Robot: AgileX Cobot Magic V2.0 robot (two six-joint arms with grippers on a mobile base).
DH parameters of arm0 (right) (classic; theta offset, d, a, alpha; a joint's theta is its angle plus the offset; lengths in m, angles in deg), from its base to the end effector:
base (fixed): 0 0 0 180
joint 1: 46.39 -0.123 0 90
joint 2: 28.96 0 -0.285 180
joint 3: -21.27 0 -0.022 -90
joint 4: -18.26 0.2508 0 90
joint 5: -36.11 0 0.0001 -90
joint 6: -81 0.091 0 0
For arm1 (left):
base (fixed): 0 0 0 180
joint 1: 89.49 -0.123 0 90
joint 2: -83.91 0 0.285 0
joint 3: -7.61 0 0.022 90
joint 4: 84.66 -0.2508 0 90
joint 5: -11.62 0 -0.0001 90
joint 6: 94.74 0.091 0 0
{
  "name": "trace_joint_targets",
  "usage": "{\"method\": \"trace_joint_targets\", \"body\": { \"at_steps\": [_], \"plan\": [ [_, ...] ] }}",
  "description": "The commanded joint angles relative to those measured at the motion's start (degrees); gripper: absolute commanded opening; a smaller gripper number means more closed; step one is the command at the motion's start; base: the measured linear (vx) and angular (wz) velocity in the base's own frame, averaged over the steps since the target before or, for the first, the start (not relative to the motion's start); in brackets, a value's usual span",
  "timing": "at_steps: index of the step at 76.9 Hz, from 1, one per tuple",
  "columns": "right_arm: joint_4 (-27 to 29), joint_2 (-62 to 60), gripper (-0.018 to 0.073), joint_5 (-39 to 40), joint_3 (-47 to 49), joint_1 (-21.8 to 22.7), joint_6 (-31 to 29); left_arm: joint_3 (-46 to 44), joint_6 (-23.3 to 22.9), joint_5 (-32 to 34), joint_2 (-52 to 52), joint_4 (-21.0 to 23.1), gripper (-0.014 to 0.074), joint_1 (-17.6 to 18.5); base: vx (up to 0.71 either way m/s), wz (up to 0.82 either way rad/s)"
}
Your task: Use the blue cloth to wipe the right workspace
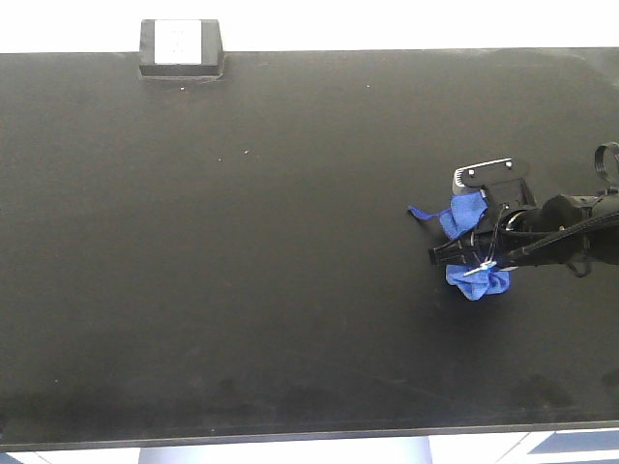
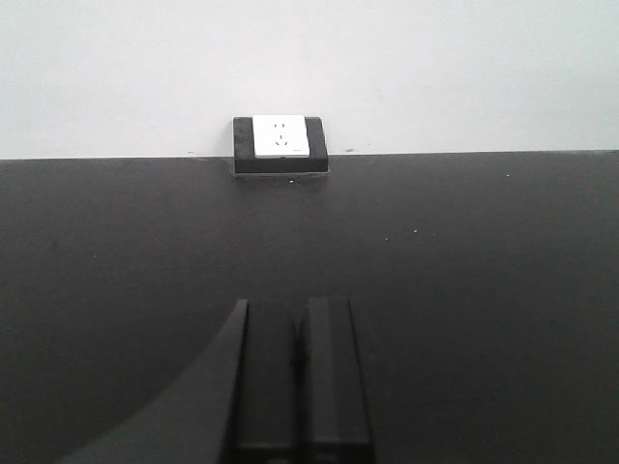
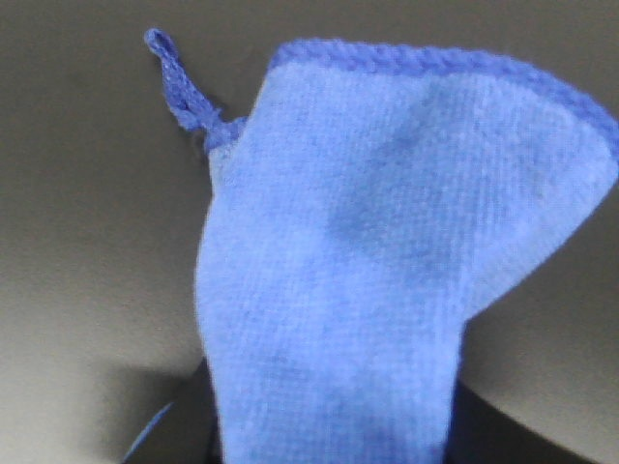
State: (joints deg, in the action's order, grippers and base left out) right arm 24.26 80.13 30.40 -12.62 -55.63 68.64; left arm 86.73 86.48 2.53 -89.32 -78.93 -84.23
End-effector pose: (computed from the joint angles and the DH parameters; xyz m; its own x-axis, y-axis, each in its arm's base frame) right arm 0.3049 0.0506 0.1276 -0.8193 -0.2460 -0.5179 -0.2587 0.9647 -0.0491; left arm 0.0558 -0.0066 0.1886 -0.0937 -0.0691 -0.9932 0.1004 0.9919 -0.0785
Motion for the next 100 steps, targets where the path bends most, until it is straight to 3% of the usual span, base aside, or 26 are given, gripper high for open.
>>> {"method": "trace_joint_targets", "body": {
  "at_steps": [1, 23, 30, 39, 58, 69, 80, 92, 100],
  "plan": [
    [-0.1, -1.4, 0.0196, -0.2, 0.9, 0.4, -0.6, -1.4, 0.0, 4.8, -0.5, 0.2, -0.0006, 0.0, 0.0, 0.0],
    [-0.1, -3.2, 0.0558, 0.0, 0.9, 0.4, -0.5, -1.4, 0.0, 4.8, -0.5, 0.2, -0.0006, 0.0, 0.0, 0.0],
    [-0.1, -5.6, 0.0608, 0.0, 0.9, 0.4, -0.5, -1.4, 0.0, 4.8, -0.5, 0.2, -0.0006, 0.0, 0.0, 0.0],
    [-0.3, -10.7, 0.0606, -0.1, 0.9, 0.4, -0.7, -1.4, 0.0, 4.8, -0.5, 0.2, -0.0006, 0.0, 0.0, 0.0],
    [-0.3, -28.3, 0.0538, -4.2, 0.9, 0.4, -0.7, -1.4, 0.0, 4.8, -0.5, 0.2, -0.0006, 0.0, 0.0, 0.0],
    [-0.2, -40.5, 0.0464, -13.6, 0.9, 0.4, 0.1, -1.4, 0.0, 4.8, -0.5, 0.2, -0.0006, 0.0, 0.0, 0.0],
    [-0.2, -51.5, 0.0294, -23.7, 0.9, 0.4, 1.5, -1.4, 0.0, 4.8, -0.5, 0.2, -0.0006, 0.0, 0.0, 0.0],
    [-0.6, -60.9, -0.0003, -27.4, 0.8, 0.4, 1.5, -1.4, 0.0, 4.8, -0.5, 0.2, -0.0006, 0.0, 0.0, 0.0],
    [-0.9, -64.1, -0.0011, -26.7, 0.8, 0.4, 1.5, -1.4, 0.0, 4.8, -0.5, 0.2, -0.0006, 0.0, 0.0, 0.0]
  ]
}}
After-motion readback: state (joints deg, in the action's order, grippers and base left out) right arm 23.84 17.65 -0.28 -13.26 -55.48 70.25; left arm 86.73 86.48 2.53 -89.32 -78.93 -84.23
